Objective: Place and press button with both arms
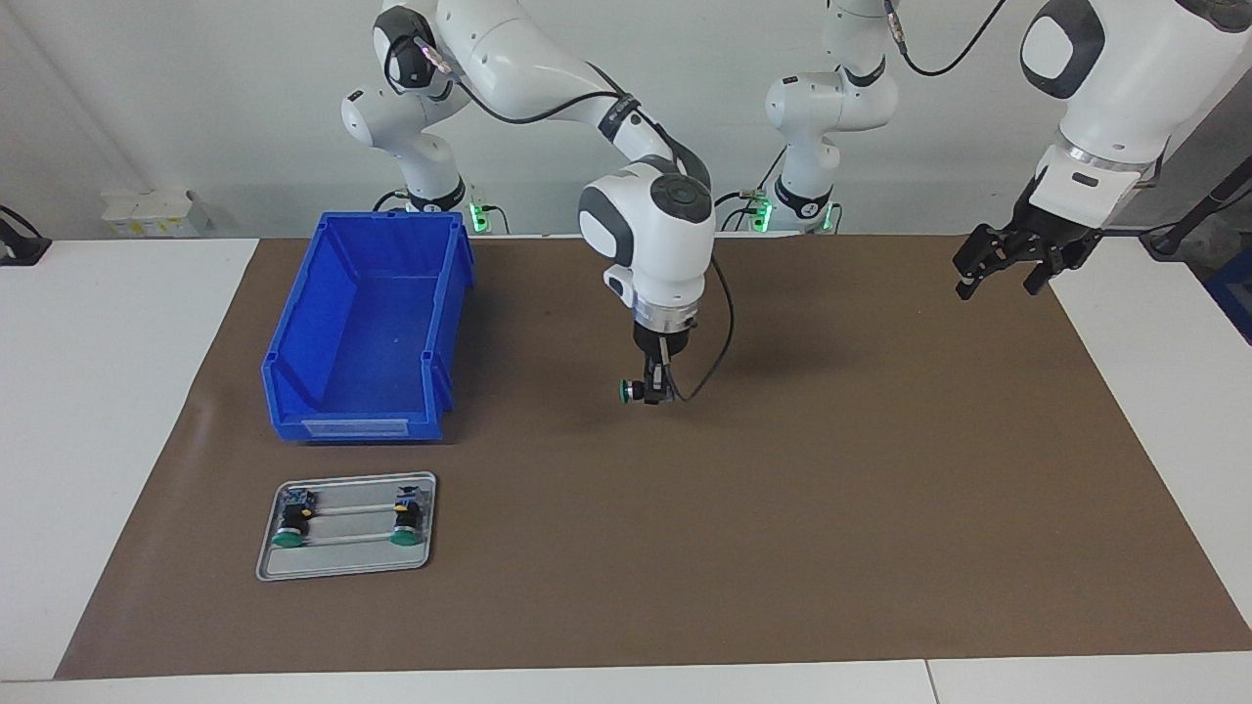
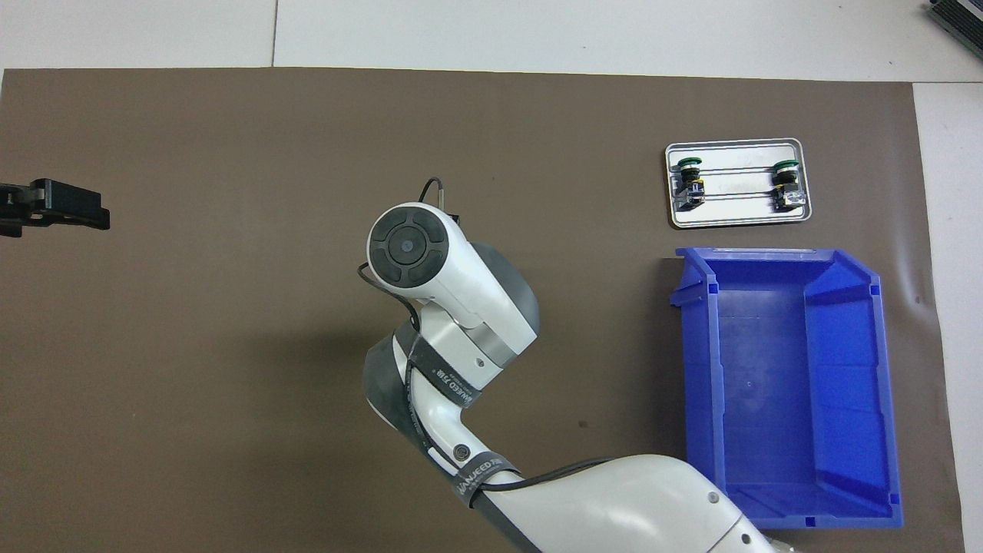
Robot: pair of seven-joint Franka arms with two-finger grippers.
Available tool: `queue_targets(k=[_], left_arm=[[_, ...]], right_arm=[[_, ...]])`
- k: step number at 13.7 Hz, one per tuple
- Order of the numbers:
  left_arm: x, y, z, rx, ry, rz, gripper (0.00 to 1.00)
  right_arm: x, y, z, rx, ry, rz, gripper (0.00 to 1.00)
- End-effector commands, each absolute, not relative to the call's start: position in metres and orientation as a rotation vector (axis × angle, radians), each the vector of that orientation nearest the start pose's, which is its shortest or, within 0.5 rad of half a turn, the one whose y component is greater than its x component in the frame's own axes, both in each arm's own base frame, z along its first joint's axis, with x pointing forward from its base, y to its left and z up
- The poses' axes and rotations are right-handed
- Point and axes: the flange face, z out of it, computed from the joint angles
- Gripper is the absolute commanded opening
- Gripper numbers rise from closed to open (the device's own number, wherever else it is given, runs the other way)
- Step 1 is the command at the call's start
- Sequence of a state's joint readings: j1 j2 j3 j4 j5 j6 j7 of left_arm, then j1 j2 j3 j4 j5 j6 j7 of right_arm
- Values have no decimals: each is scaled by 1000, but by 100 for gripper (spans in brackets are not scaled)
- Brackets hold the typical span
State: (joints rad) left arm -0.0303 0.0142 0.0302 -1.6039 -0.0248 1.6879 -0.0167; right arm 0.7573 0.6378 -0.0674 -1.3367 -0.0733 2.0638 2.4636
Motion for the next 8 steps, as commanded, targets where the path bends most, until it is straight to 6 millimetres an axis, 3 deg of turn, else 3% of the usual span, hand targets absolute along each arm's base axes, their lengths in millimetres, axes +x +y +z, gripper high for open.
queue_targets(k=[1, 3, 8], left_arm=[[561, 2, 612, -3151, -16, -104, 100], [561, 2, 612, -3151, -16, -104, 100], [561, 1, 612, -3151, -14, -104, 100]], right_arm=[[562, 497, 367, -1932, 2237, -173, 0], [555, 502, 362, -1950, 2201, -166, 0], [533, 507, 323, -2001, 2177, -161, 0]])
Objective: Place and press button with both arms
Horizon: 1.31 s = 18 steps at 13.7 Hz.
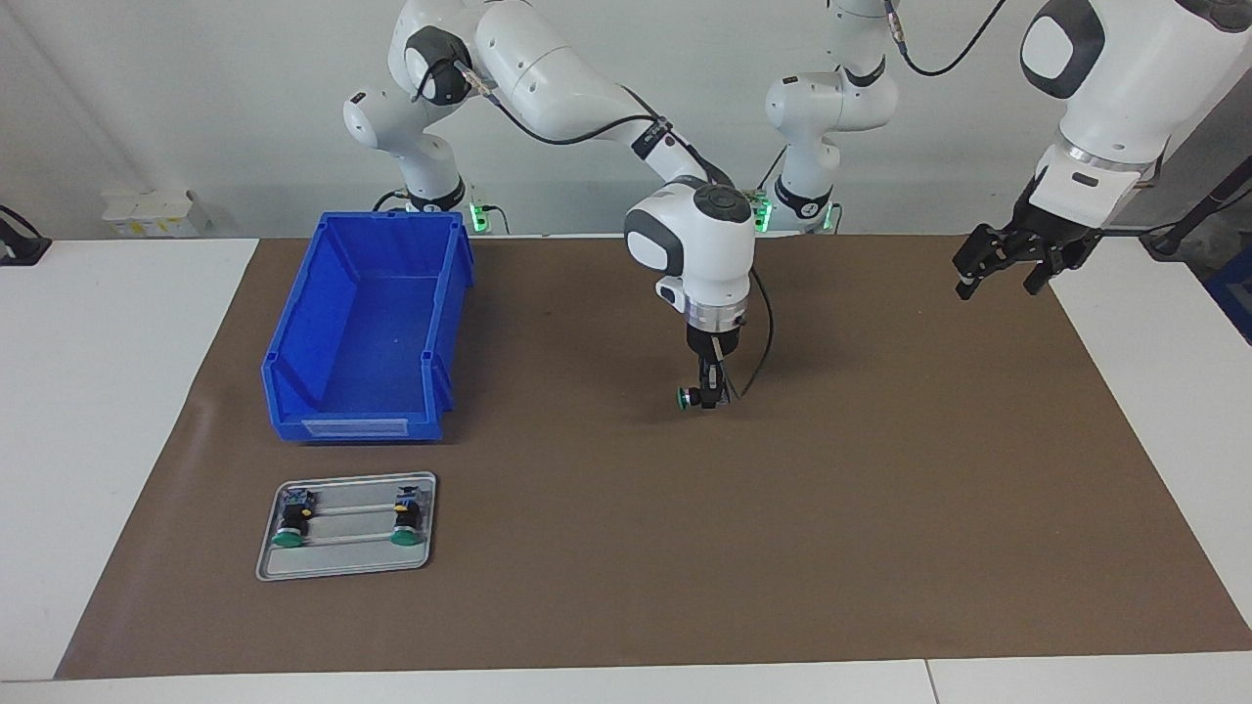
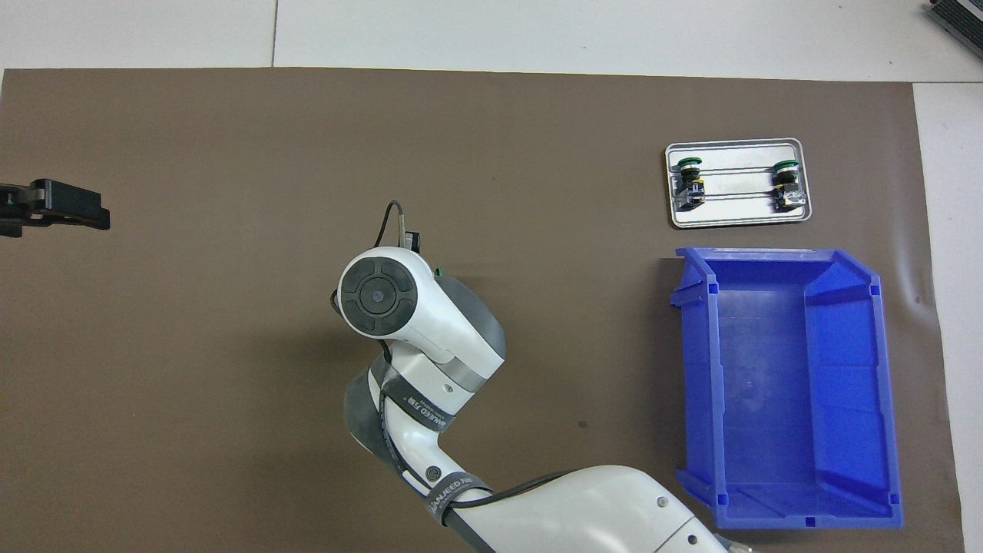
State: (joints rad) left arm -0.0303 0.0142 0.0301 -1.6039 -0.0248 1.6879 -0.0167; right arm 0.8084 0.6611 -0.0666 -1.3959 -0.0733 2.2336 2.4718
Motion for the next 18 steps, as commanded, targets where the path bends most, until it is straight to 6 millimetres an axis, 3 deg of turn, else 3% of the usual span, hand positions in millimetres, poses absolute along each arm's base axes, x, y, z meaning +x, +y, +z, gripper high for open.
queue_targets(k=[1, 3, 4, 5, 6, 7, 10, 12, 15, 18], left_arm=[[561, 2, 612, -3151, -16, -104, 100], [561, 3, 612, -3151, -18, -104, 100], [561, 3, 612, -3151, -18, -104, 100], [561, 2, 612, -3151, -16, -104, 100], [561, 1, 612, -3151, -14, -104, 100], [561, 2, 612, -3151, -16, -104, 100], [561, 2, 612, -3151, -16, -104, 100], [561, 2, 612, -3151, -18, -104, 100], [561, 2, 612, -3151, -16, -104, 100], [553, -27, 614, -3152, 64, -50, 100]], right_arm=[[531, 507, 320, -2003, 2173, -161, 0], [530, 506, 316, -1993, 2160, -157, 1], [528, 505, 312, -1996, 2157, -156, 43], [527, 504, 312, -2002, 2148, -157, 72], [522, 505, 308, -2054, 2111, -161, 93], [520, 505, 309, -2086, 2083, -164, 100], [519, 504, 321, -2170, 2014, -214, 100], [524, 491, 351, -2234, 1950, -235, 100], [543, 427, 419, -2273, 1850, -251, 100], [563, 365, 454, -2474, 1675, -285, 100]])
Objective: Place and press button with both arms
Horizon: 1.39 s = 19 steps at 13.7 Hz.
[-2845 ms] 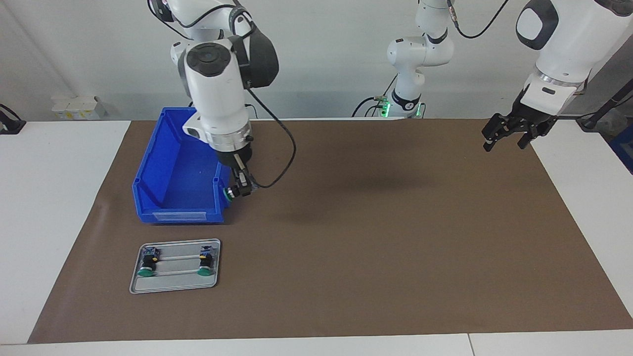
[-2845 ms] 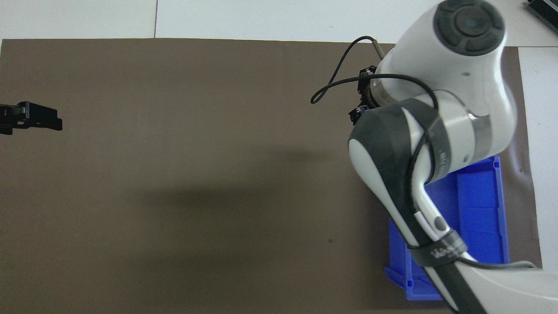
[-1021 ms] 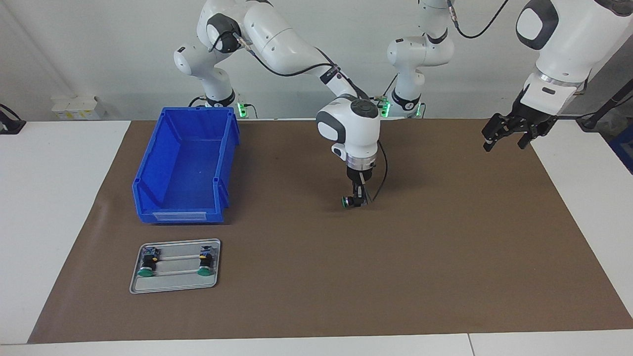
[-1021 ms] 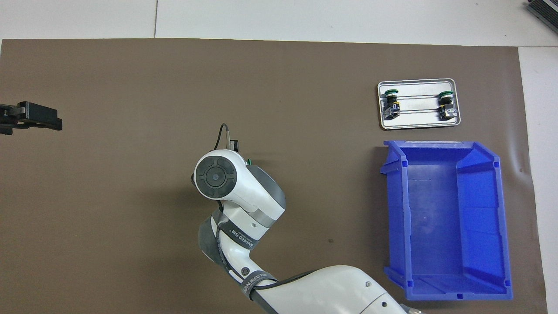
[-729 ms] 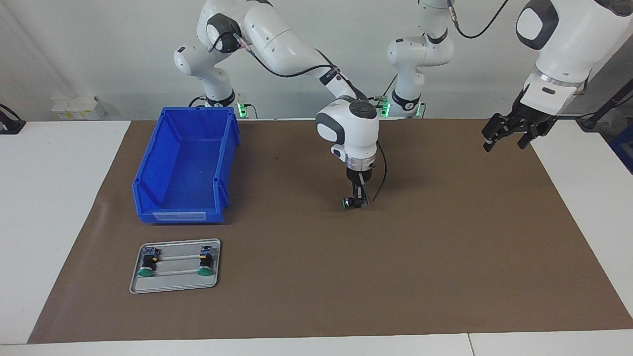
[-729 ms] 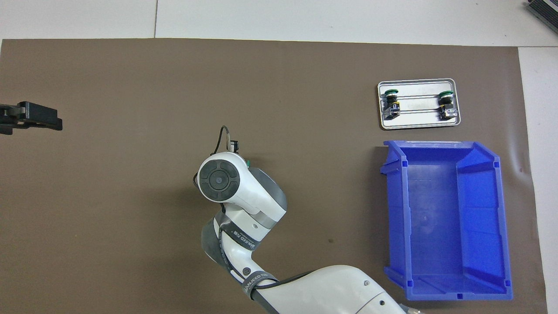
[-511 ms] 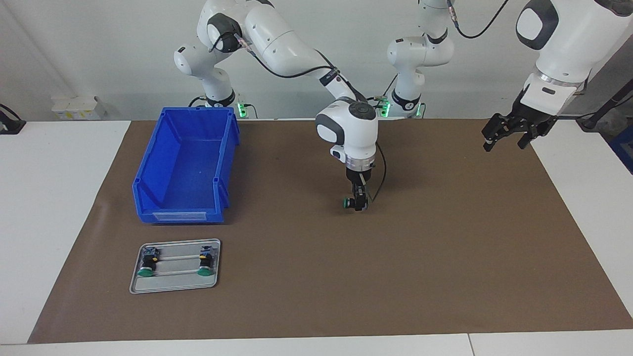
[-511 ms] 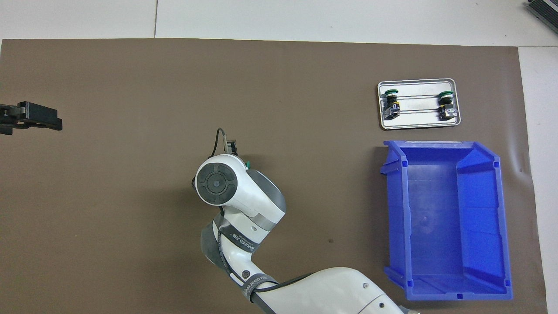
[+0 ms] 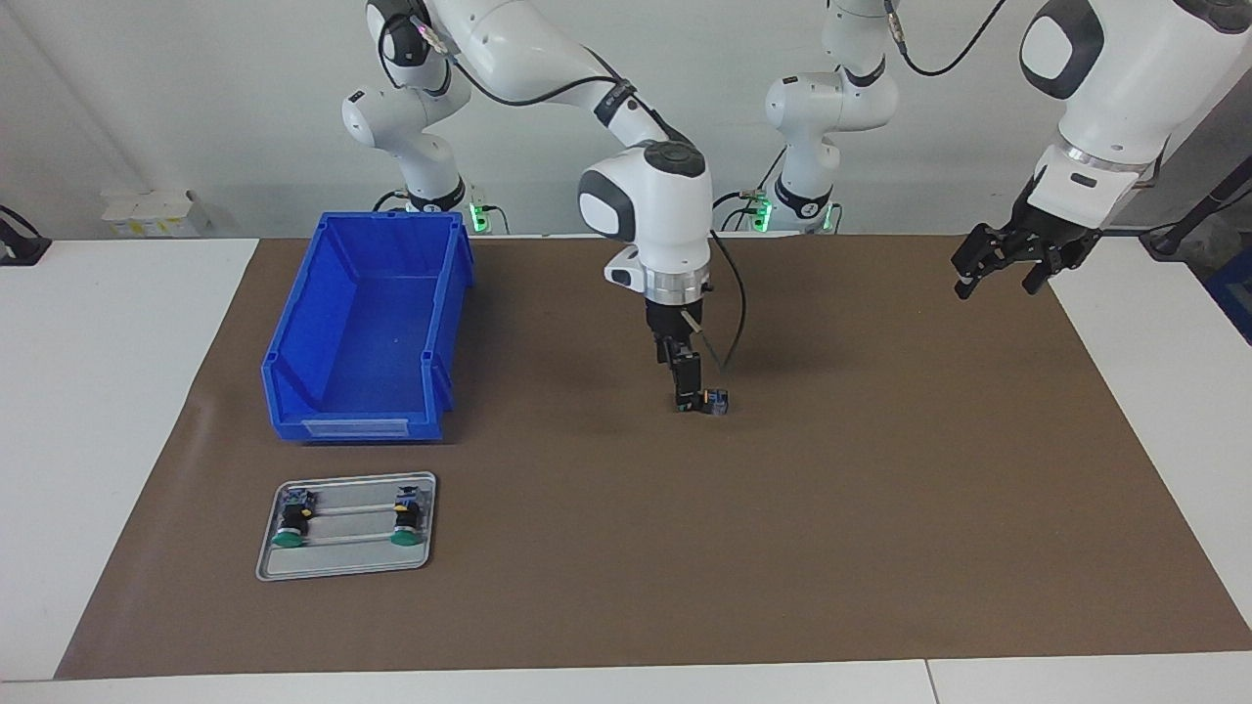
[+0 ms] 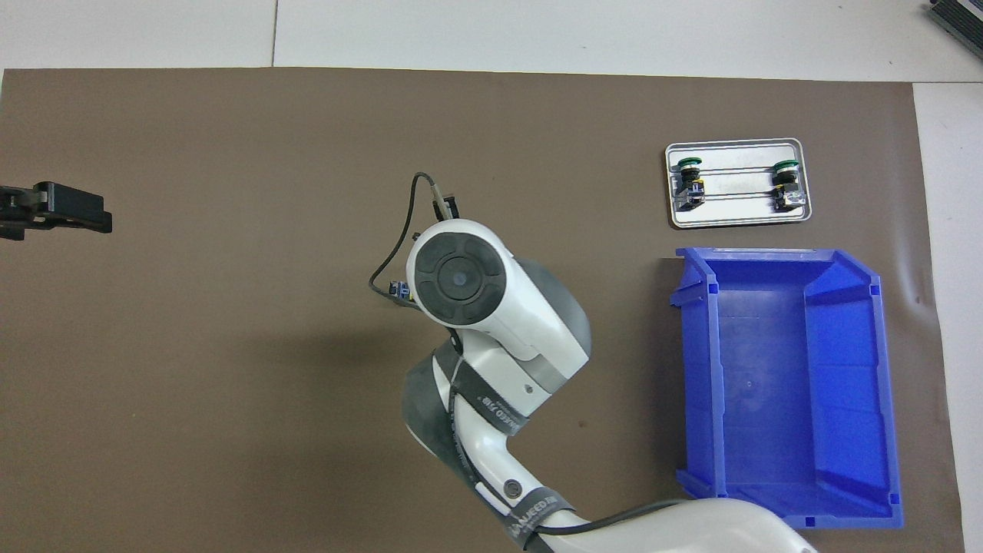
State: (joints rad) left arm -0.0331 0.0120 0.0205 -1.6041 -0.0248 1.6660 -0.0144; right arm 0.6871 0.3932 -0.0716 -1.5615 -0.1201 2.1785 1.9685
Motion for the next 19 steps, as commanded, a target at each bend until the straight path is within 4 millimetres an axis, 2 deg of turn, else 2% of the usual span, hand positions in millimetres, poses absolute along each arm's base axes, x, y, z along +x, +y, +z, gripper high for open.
queue_targets(k=[1, 4, 8, 9, 11, 14, 15, 19], left_arm=[[551, -52, 614, -3151, 139, -55, 100], [548, -102, 617, -3145, 286, -104, 100], [537, -169, 618, -3131, 481, -196, 100], [535, -178, 617, -3127, 529, -215, 100], [527, -205, 612, -3056, 851, -277, 100], [526, -227, 598, -3016, 1149, -362, 100], [523, -244, 589, -2966, 1262, -376, 100], [533, -297, 524, -2805, 1562, -363, 100]], right_arm=[[572, 338, 467, -2554, 1604, -292, 100], [589, 275, 488, -2788, 1330, -291, 100], [606, 181, 518, -2916, 1047, -218, 100], [608, 161, 525, -2938, 997, -218, 100], [608, 125, 535, -3002, 863, -200, 100], [601, 74, 558, -3076, 661, -175, 100], [595, 60, 571, -3083, 639, -176, 100], [567, 21, 610, -3115, 545, -125, 100]])
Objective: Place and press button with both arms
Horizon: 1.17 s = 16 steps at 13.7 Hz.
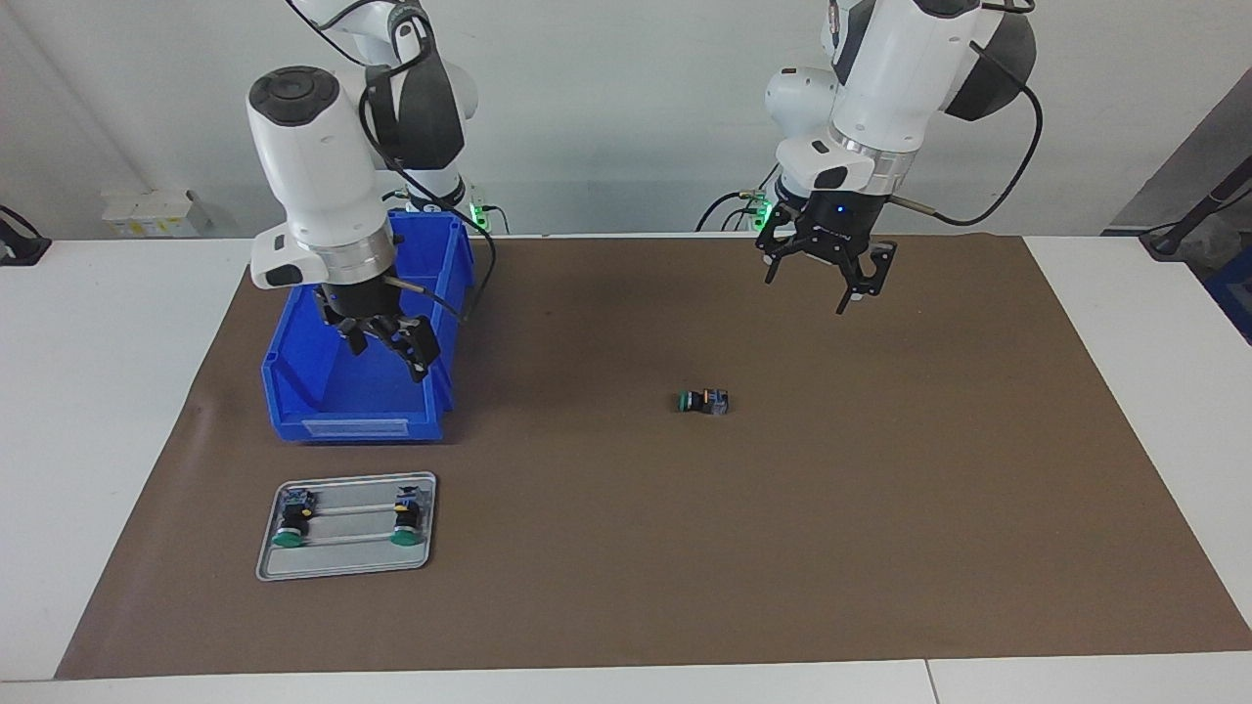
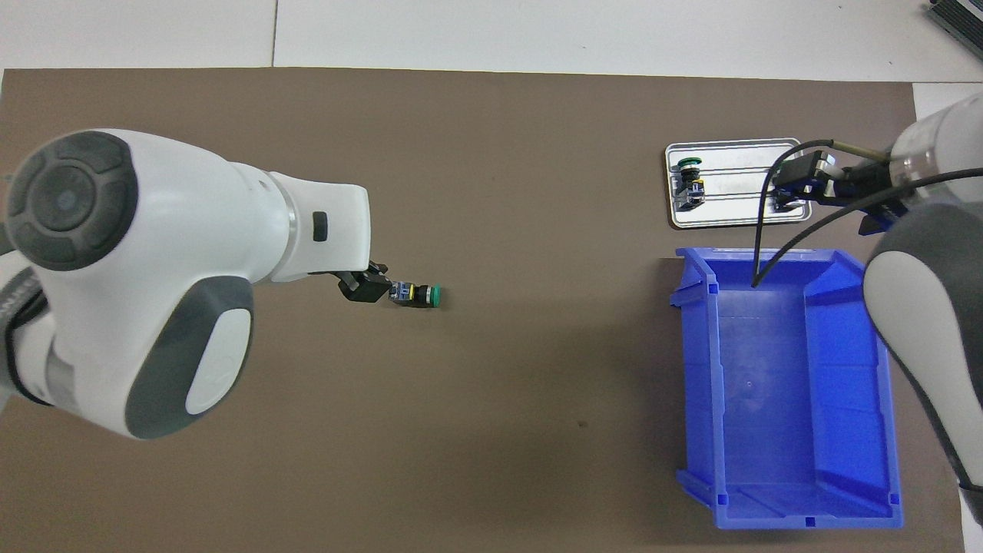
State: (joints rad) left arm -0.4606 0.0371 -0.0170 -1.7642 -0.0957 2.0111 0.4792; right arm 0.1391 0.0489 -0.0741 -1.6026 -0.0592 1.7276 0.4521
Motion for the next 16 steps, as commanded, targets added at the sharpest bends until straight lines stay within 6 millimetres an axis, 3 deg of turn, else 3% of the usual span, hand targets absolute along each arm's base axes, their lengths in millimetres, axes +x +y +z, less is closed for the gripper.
queue_targets(k=[1, 3, 4, 6, 7, 8, 10, 16], left_arm=[[537, -302, 511, -2753, 1639, -363, 100], [541, -304, 490, -2632, 1803, -357, 100], [542, -301, 479, -2515, 1920, -397, 100], [538, -298, 457, -2402, 2015, -440, 99], [538, -297, 448, -2374, 2045, -429, 91], [540, -303, 430, -2337, 2093, -398, 91], [542, -313, 401, -2319, 2120, -369, 100], [528, -340, 339, -2287, 2196, -234, 100]], right_arm=[[562, 9, 619, -3086, 570, -132, 100], [554, -19, 643, -3028, 631, -96, 100], [552, -23, 645, -3056, 557, -77, 100], [545, -24, 631, -3083, 487, -45, 100], [542, -26, 630, -3081, 491, -37, 100], [540, -22, 627, -3083, 489, -13, 100], [530, -21, 619, -3086, 470, 13, 100], [532, -16, 620, -3157, 436, -28, 100]])
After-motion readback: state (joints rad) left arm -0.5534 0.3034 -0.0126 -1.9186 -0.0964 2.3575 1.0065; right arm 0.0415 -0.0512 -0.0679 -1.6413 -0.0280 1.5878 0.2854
